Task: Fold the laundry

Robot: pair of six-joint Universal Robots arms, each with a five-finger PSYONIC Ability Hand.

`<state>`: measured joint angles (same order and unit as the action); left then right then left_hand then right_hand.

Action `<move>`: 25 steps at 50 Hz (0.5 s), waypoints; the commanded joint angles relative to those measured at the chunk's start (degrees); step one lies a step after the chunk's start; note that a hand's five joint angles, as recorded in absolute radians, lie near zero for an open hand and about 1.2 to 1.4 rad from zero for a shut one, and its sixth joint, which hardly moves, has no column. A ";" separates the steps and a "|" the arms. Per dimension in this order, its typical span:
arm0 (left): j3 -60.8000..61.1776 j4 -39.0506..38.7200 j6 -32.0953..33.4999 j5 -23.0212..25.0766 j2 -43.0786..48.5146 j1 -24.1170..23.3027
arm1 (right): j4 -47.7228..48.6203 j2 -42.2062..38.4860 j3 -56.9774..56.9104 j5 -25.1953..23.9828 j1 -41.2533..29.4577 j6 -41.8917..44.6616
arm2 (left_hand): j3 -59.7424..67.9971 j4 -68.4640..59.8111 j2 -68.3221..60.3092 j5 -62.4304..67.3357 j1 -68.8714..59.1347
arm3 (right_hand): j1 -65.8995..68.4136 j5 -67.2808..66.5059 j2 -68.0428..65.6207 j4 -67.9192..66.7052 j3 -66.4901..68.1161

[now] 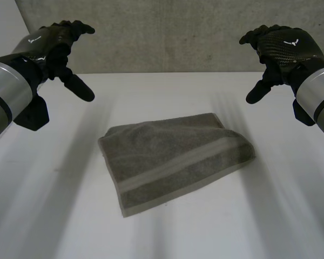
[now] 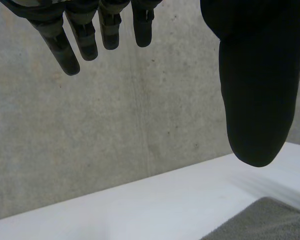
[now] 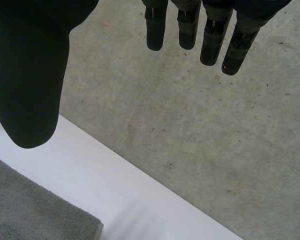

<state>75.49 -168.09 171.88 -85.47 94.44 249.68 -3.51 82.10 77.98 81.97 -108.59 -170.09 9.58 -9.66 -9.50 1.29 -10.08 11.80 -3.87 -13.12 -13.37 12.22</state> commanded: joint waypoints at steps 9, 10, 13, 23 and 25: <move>-0.17 -0.30 0.12 -0.31 7.16 -0.16 | -4.31 -4.58 -1.34 0.91 -0.22 6.25 | 1.31 -1.22 -1.39 -0.40 -0.81 | -1.80 3.87 3.12 3.37 -2.22; -0.26 -0.56 0.30 -0.31 8.38 -0.25 | -4.40 -4.93 -1.34 1.00 -0.22 6.44 | 1.31 -1.22 -1.39 -0.40 -0.81 | -1.80 3.87 3.12 3.37 -2.22; -0.43 -1.53 1.70 -0.14 10.49 -0.69 | -4.31 -6.33 -0.90 1.00 -0.48 4.78 | 1.48 -1.39 -1.56 -0.24 -0.98 | -1.80 3.87 3.12 3.37 -2.22; -0.44 -4.96 8.56 -0.05 16.39 -0.69 | -0.72 -18.09 0.24 0.65 -5.58 -12.09 | 1.31 -1.22 -1.39 -0.40 -0.81 | -1.80 3.87 3.12 3.37 -2.22; -0.44 -5.31 8.65 0.04 16.65 -0.69 | 1.73 -20.47 0.24 0.82 -6.37 -12.28 | 1.14 -1.06 -1.22 -0.57 -0.64 | -1.80 3.87 3.12 3.37 -2.22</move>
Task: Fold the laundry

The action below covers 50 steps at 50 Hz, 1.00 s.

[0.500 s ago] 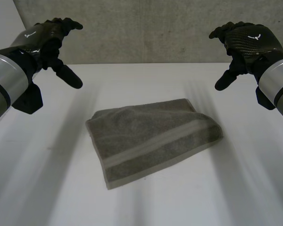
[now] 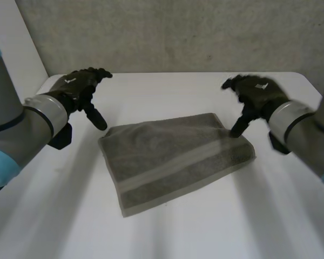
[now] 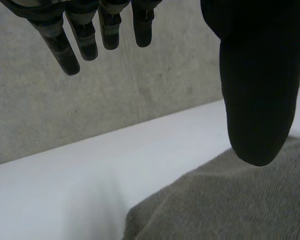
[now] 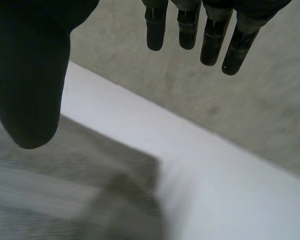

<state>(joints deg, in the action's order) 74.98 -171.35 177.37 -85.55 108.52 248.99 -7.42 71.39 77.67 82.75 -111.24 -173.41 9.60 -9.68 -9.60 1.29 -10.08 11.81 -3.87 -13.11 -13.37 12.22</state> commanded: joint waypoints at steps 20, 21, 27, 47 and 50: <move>0.52 -3.03 3.15 0.12 2.75 0.09 | 24.82 -13.12 -3.49 2.76 -6.45 -0.17 | 0.62 -0.54 -0.62 -1.08 -0.13 | 68.19 -66.13 -66.89 -66.63 67.78; 0.52 -3.03 3.15 0.12 2.75 0.09 | 25.00 -10.42 -4.71 2.15 -6.45 -0.35 | 0.62 -0.54 -0.62 -1.08 -0.13 | 68.19 -66.13 -66.89 -66.63 67.78; 0.43 -2.94 2.98 0.12 2.75 0.27 | 19.84 -4.42 -10.25 -1.18 -6.36 -0.96 | 0.62 -0.54 -0.62 -1.08 -0.13 | 68.19 -66.13 -66.89 -66.63 67.78; 0.52 -2.94 2.89 0.12 2.13 0.62 | 14.18 -24.00 -9.90 -1.72 -6.44 -3.86 | 0.45 -0.37 -0.45 -1.24 0.03 | 19.64 -17.58 -18.34 -18.07 19.22; 0.43 -2.85 2.89 0.21 2.13 0.62 | 15.85 -26.99 -10.52 -1.54 -6.45 -3.60 | 0.62 -0.54 -0.62 -1.08 -0.13 | 21.14 -19.08 -19.84 -19.58 20.73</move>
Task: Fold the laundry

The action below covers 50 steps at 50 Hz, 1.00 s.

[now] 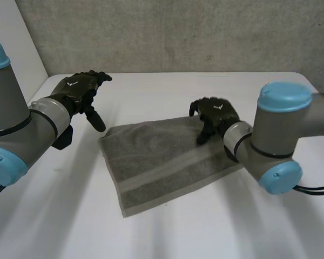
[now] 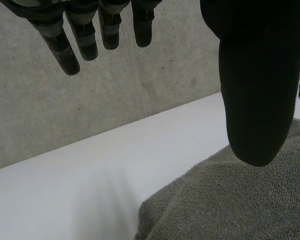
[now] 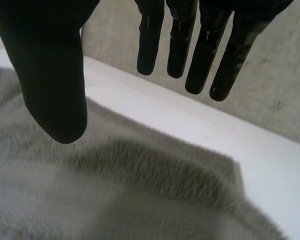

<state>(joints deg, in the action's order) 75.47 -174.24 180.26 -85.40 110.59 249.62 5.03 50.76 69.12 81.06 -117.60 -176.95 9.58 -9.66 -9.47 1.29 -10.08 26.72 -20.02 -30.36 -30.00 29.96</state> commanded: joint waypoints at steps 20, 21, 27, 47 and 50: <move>-0.14 -0.13 0.00 0.06 0.33 0.43 | 3.85 8.45 -6.54 0.59 -0.26 0.64 | 0.47 -0.38 -0.58 -1.24 0.03 | 53.28 -49.98 -49.64 -50.00 50.04; -0.14 -0.22 0.00 0.06 0.50 0.52 | 3.50 10.92 -6.46 0.50 -0.26 0.64 | 0.64 -0.55 -0.75 -1.08 -0.13 | 53.28 -49.98 -49.64 -50.00 50.04; -0.06 -3.02 -0.35 0.15 2.34 1.92 | 1.65 16.74 -6.19 -0.56 -0.26 0.73 | 0.64 -0.55 -0.75 -1.08 -0.13 | 53.28 -49.98 -49.64 -50.00 50.04; 3.98 -14.19 -22.02 6.91 12.36 2.37 | -3.71 29.22 -6.98 -3.90 -2.54 0.64 | 0.64 -0.55 -0.75 -1.08 -0.13 | 53.28 -49.98 -49.64 -50.00 50.04; 4.34 -14.46 -30.10 11.81 12.98 2.36 | -3.88 30.37 -5.75 -4.07 -2.90 0.73 | 0.80 -0.72 -0.91 -0.91 -0.30 | 53.28 -49.98 -49.64 -50.00 50.04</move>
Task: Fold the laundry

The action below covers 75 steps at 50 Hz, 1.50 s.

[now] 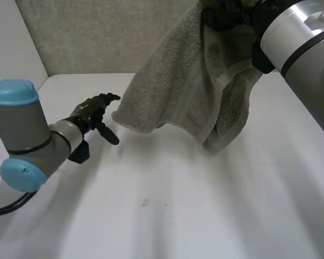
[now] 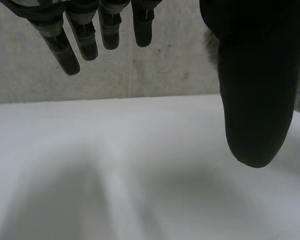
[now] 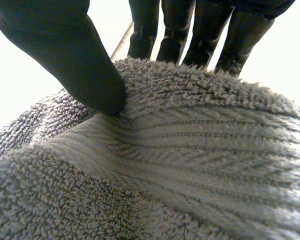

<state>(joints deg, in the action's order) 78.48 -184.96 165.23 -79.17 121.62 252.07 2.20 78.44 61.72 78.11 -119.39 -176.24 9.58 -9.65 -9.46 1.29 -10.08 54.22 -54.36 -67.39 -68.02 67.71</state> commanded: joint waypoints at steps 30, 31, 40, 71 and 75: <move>5.28 -6.47 -24.83 4.94 -5.76 -1.94 | 3.16 -4.08 10.87 -0.68 7.16 0.73 | 70.42 -70.35 -70.54 68.71 -69.92 | 25.78 -15.64 -12.61 -11.98 12.29; 5.28 -6.47 -24.78 4.91 -5.78 -1.93 | 3.16 -5.56 9.74 -0.68 8.72 0.64 | 70.42 -70.35 -70.54 68.71 -69.92 | 25.78 -15.64 -12.61 -11.98 12.29; 11.52 -6.91 -1.13 1.57 -20.28 -4.92 | -0.09 -16.63 1.49 -0.42 9.88 0.73 | 70.42 -70.35 -70.54 68.71 -69.92 | 25.78 -15.64 -12.61 -11.98 12.29; 5.02 -7.70 20.58 -9.95 -1.29 -15.99 | -8.79 -20.08 3.40 7.58 9.44 8.20 | 70.42 -70.35 -70.54 68.71 -69.92 | -44.22 54.36 57.39 58.02 -57.71; 3.62 -7.61 20.66 -9.95 -1.39 -15.99 | -5.90 -10.87 15.84 7.32 9.62 4.43 | 70.42 -70.35 -70.54 68.71 -69.92 | -44.22 54.36 57.39 58.02 -57.71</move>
<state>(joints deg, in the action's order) 83.61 -192.68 186.23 -89.31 120.96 236.02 -6.58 55.36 62.16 85.78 -110.03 -167.55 69.37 -69.72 -69.51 58.80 -66.46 12.14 -4.14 -13.17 -13.41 12.24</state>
